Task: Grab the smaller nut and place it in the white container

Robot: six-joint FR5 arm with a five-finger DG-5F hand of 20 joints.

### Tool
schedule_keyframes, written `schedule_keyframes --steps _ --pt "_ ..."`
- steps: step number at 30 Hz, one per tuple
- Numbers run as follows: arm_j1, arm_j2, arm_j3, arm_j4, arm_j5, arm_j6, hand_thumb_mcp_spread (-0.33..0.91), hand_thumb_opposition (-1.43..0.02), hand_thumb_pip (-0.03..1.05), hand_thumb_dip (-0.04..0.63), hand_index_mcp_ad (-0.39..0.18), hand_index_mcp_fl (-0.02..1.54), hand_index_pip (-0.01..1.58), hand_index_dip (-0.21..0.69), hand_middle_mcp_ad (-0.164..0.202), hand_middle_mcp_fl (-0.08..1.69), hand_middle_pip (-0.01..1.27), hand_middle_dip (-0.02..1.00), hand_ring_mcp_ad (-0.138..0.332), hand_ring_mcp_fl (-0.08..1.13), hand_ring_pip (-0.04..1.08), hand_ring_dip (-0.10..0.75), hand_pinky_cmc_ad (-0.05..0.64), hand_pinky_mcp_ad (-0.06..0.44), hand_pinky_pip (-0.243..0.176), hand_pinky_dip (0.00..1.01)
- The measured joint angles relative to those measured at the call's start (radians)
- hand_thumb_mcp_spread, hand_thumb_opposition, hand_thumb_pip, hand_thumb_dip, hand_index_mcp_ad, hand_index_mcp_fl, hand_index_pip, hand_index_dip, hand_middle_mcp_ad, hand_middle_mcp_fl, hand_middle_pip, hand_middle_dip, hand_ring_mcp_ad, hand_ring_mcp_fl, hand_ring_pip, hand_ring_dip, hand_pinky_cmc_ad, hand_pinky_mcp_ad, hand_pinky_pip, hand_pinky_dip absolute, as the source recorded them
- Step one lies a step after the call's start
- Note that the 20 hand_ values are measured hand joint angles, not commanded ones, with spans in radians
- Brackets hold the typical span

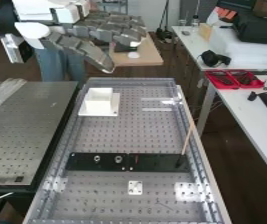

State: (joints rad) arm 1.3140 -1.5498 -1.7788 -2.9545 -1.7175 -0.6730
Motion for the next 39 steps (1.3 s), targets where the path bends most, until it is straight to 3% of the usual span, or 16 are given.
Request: schedule_keyframes --steps 39 --pt "-0.006 0.011 -0.01 0.011 -0.019 -0.022 0.18 -0.78 0.64 0.161 -0.169 0.13 0.1 0.188 0.054 0.02 0.13 0.22 0.133 0.0 0.08 0.087 0.379 0.314 -0.105 0.63"
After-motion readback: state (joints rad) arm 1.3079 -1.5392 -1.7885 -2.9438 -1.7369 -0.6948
